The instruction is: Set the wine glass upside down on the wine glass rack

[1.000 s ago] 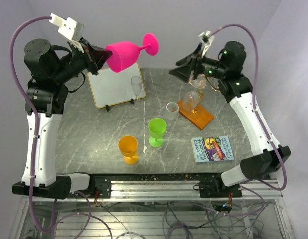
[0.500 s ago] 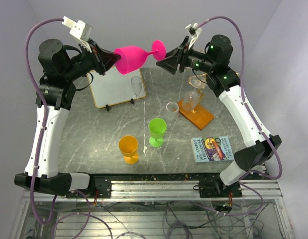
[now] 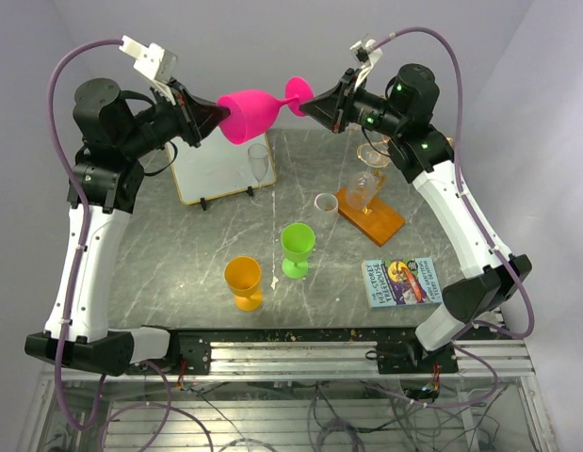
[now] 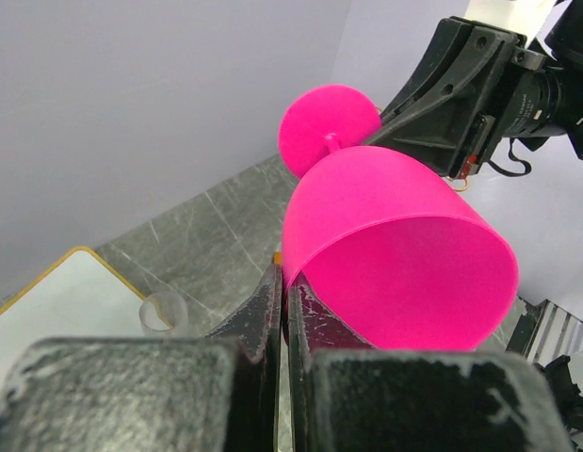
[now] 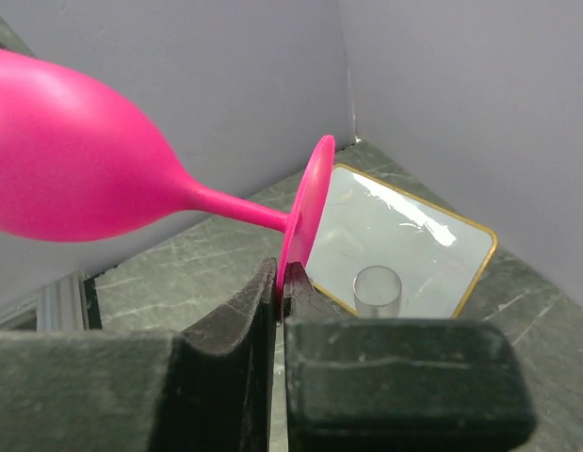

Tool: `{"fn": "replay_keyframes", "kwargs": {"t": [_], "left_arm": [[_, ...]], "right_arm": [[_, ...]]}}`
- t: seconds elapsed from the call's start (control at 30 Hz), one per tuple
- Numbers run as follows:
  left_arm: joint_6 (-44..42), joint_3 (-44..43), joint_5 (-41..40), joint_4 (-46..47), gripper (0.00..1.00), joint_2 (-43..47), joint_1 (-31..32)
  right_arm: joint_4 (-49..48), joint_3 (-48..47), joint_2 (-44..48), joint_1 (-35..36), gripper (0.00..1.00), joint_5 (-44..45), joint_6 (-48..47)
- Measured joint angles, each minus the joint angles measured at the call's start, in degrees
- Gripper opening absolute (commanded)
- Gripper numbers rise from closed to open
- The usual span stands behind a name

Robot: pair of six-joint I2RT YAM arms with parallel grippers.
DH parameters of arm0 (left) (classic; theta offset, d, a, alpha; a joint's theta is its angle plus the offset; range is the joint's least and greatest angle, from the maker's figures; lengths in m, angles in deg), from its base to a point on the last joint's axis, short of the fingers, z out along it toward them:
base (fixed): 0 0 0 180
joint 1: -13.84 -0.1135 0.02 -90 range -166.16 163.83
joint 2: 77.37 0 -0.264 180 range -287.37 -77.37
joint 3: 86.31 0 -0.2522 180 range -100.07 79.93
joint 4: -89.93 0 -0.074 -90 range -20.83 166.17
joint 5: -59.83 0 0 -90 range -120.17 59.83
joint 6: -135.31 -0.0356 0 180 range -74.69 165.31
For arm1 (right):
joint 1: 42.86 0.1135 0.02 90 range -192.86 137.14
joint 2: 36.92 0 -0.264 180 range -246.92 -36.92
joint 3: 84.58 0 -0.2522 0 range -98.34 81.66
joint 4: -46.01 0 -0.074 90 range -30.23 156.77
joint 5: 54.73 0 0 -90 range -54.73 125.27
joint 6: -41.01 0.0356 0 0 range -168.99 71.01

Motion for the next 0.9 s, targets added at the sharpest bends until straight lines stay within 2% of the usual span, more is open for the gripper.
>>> {"fn": "replay_keyframes", "kwargs": {"t": [0.1, 0.3, 0.53, 0.7, 0.9], "left_arm": [[-0.1, 0.6, 0.0, 0.0, 0.14, 0.3, 0.1], [-0.7, 2.1, -0.1, -0.3, 0.54, 1.5, 0.2], [-3.5, 2.5, -2.9, -2.4, 0.82, 4.6, 0.2], [-7.5, 3.8, -8.2, -5.3, 0.90, 8.3, -0.4], [-13.4, 6.3, -13.8, -8.7, 0.92, 13.1, -1.2]], "right_arm": [[0.4, 0.0, 0.0, 0.0, 0.00, 1.3, -0.2], [1.4, 0.0, 0.0, 0.2, 0.00, 4.3, -2.1], [4.0, 0.6, 1.5, -1.5, 0.00, 8.5, -6.3], [5.6, 1.2, 3.7, -5.0, 0.00, 13.0, -11.6], [9.4, -1.4, 4.1, -6.8, 0.00, 25.2, -21.4]]}}
